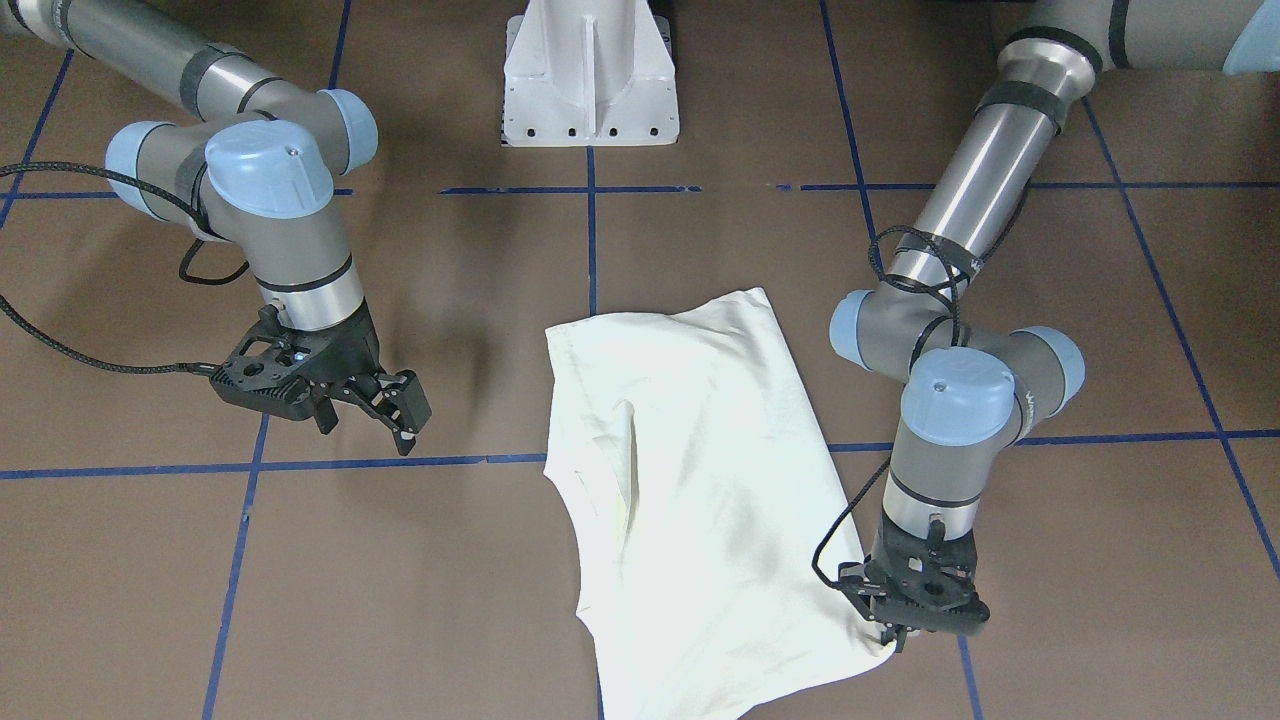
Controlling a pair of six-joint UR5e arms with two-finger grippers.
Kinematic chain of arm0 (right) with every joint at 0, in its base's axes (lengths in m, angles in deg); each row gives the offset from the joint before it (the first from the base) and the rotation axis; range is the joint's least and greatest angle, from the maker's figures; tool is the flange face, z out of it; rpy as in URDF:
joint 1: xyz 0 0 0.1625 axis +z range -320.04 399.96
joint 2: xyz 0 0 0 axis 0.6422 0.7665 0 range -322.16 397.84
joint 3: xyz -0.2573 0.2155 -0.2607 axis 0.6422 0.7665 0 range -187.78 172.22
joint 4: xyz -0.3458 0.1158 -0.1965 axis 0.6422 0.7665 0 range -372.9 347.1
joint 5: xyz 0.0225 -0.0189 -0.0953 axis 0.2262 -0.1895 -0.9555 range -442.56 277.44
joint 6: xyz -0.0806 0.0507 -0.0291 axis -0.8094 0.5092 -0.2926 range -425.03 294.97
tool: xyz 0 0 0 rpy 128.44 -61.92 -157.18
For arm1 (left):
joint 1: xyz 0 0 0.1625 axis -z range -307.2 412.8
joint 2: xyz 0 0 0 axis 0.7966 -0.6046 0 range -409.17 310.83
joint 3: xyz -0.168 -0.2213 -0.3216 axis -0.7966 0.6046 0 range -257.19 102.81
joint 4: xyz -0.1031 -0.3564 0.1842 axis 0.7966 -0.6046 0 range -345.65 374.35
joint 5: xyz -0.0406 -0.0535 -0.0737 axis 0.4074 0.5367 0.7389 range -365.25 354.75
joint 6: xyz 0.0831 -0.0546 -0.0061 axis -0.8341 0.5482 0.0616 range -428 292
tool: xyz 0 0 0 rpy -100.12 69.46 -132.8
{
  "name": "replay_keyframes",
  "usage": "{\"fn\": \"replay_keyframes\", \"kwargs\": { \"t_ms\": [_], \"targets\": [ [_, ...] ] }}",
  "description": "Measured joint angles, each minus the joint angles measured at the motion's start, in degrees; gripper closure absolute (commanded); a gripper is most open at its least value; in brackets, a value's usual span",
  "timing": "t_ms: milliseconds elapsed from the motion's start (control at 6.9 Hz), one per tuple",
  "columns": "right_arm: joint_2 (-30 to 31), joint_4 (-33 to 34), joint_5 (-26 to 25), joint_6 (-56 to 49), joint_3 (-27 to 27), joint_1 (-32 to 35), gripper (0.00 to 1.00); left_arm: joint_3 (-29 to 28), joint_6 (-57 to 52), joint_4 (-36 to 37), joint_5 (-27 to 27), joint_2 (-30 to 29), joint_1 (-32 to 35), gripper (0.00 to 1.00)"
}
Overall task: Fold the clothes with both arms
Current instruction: 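Drag the shirt edge with the left gripper, rotating the folded shirt, then push the shirt's side with the right gripper to straighten it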
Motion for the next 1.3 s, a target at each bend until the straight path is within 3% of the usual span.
{"fn": "replay_keyframes", "kwargs": {
  "t_ms": [145, 435, 725, 1014, 1304],
  "targets": [
    [-0.62, -0.02, -0.08, 1.97, 0.17, -0.54, 0.09, 2.45, -2.05, -0.88, 2.66, 2.05, 1.07, 0.0],
    [-3.61, -0.04, -0.55, 9.42, 1.78, -2.77, 0.49, 9.07, -4.34, -4.37, 11.24, 8.29, 3.23, 0.0],
    [-9.5, -0.18, -2.37, 15.97, 7.58, -5.04, 0.47, 12.15, -4.65, -6.91, 13.82, 11.61, 3.68, 0.0],
    [-14.59, -2.89, -5.06, 18.05, 15.82, -7.19, 0.47, 12.76, -4.59, -7.37, 14.18, 12.35, 3.73, 0.0],
    [-17.55, -3.9, -6.22, 18.35, 20.72, -8.89, 0.47, 12.9, -4.5, -7.42, 14.22, 12.59, 3.73, 0.0]
  ]
}}
